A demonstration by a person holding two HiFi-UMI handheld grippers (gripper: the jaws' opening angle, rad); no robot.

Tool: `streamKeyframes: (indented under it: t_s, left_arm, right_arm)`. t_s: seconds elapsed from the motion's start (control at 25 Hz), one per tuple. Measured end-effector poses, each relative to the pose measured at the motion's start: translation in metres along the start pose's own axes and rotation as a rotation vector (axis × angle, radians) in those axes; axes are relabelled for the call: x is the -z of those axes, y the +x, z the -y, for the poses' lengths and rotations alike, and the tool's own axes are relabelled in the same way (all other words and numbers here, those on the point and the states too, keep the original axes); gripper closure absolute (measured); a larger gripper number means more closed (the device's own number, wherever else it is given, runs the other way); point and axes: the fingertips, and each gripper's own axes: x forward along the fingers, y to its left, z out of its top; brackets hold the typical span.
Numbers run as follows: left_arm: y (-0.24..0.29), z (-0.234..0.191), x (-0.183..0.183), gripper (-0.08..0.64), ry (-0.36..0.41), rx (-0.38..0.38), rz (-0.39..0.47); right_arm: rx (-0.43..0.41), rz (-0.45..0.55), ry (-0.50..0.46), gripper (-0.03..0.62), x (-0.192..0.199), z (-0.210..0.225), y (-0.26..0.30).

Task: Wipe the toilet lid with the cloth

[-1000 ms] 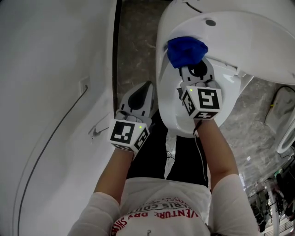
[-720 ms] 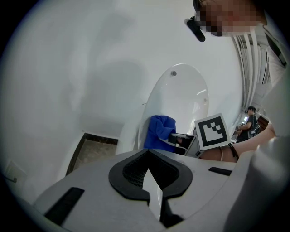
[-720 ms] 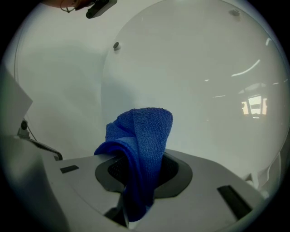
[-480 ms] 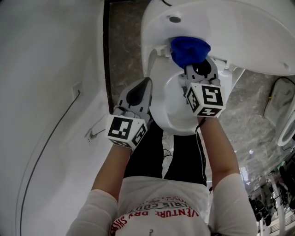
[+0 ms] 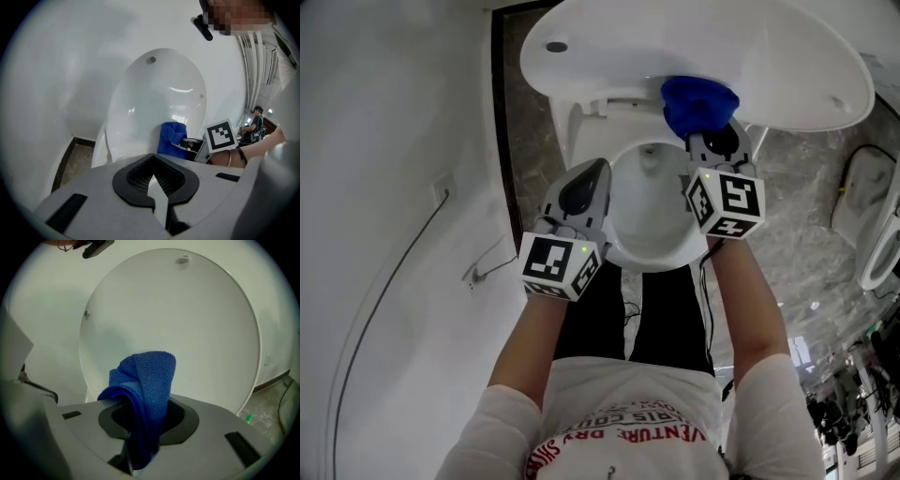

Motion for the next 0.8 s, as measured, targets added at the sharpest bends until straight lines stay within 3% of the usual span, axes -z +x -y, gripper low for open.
streamKeyframes:
  t_s: [0.36,0.8]
  left_arm:
    - [0.026,0.053,-0.007,0.554,0.053,0.032,0.007]
    - [0.034,0.115,-0.004,0.554,0.003,0.002,0.065]
  right_arm:
    - [0.057,0.014,0.005,0.494,0.002,0.066,-0.033]
    - [0.111,0.001,0.008,0.494,0.010,0.127,-0.086]
